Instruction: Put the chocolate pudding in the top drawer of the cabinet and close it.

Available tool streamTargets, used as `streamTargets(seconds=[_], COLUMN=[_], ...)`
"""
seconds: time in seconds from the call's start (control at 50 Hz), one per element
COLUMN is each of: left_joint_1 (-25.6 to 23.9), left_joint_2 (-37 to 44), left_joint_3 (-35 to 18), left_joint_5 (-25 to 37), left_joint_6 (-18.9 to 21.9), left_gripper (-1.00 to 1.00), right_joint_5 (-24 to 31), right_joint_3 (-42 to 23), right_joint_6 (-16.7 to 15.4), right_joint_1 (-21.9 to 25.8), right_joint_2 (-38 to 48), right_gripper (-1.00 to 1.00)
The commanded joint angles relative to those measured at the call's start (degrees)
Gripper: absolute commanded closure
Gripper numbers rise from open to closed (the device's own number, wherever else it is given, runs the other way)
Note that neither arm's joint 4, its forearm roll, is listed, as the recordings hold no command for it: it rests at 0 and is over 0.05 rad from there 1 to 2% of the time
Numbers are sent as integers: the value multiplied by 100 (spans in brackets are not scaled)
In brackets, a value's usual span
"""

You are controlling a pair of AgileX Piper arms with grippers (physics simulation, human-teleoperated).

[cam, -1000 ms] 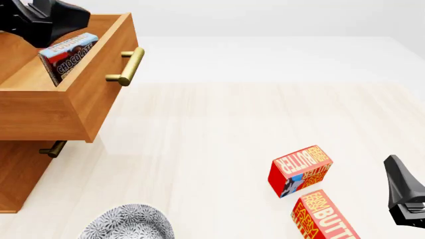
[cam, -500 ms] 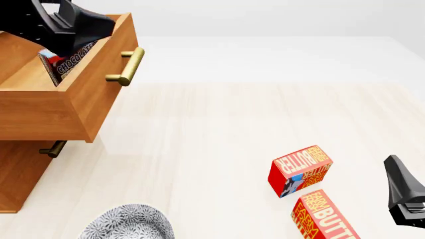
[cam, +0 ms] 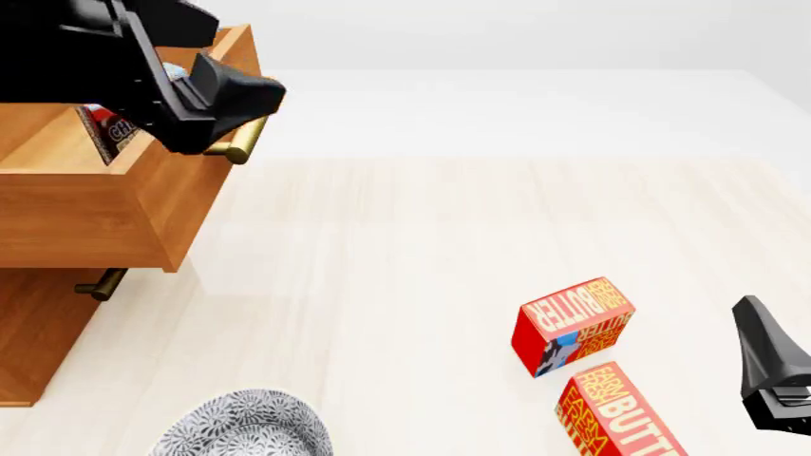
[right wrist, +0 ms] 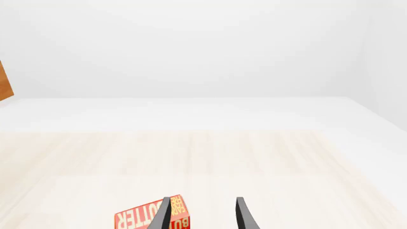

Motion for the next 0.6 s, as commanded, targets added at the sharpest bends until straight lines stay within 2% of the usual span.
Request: streamTargets(seconds=[0.02, 0.3, 0.38, 0.6], left_joint_1=[-246, -345, -511, -499], left_joint_2=[100, 66, 207, 101], left_joint_3=[116, 583, 576, 968], left_joint_5=[-113, -375, -396, -553], left_joint_6=[-28, -58, -247, -207], left_gripper=[-100, -100, -100, -100], right_joint_5=[0, 1, 0, 0], right_joint_3=[0, 0, 0, 0], right_joint_6=[-1, -3, 2, 0], right_joint_1=[0, 0, 0, 0], right_joint_2=[1, -4, 2, 0], right_gripper=[-100, -100, -100, -100])
